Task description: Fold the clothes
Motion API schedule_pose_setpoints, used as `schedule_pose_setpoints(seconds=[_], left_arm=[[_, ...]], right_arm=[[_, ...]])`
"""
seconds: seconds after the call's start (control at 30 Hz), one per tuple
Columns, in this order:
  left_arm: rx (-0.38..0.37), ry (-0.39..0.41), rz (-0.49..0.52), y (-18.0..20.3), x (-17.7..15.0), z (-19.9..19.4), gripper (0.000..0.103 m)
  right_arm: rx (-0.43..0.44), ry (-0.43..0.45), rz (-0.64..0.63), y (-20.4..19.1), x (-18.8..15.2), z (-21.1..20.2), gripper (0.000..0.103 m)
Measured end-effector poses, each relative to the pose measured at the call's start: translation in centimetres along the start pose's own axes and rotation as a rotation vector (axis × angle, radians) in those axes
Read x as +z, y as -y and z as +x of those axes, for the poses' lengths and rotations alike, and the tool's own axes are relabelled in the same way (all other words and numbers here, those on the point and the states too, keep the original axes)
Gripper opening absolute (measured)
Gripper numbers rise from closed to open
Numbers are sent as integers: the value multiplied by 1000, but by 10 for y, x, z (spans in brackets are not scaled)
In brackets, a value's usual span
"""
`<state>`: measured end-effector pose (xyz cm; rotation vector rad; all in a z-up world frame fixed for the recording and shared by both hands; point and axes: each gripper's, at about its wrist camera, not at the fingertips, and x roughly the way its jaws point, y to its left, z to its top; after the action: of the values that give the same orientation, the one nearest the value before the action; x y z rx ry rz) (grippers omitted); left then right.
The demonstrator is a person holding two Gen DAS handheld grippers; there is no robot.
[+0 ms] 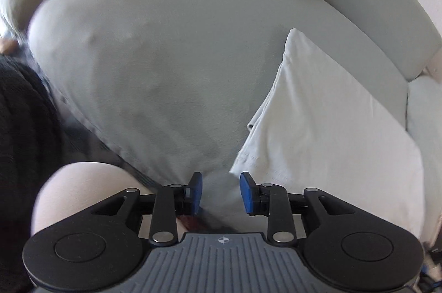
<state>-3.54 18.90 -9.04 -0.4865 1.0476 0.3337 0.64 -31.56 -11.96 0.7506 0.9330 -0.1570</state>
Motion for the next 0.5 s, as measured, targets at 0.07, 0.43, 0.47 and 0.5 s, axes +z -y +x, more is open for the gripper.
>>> schedule_pose_setpoints(seconds=[0.07, 0.43, 0.47, 0.5], left_arm=[[-4, 51, 54, 11, -8, -10, 30], [-110, 164, 488, 138, -25, 7, 30], [-100, 174, 511, 147, -26, 11, 31], [-87, 188, 533, 154, -27, 17, 31]], right_arm=[[-26, 3, -90, -9, -10, -10, 52], [2, 56, -601, -104, -31, 26, 36], [-3, 65, -641, -112, -31, 33, 38], [-13, 76, -682, -120, -31, 39, 36]])
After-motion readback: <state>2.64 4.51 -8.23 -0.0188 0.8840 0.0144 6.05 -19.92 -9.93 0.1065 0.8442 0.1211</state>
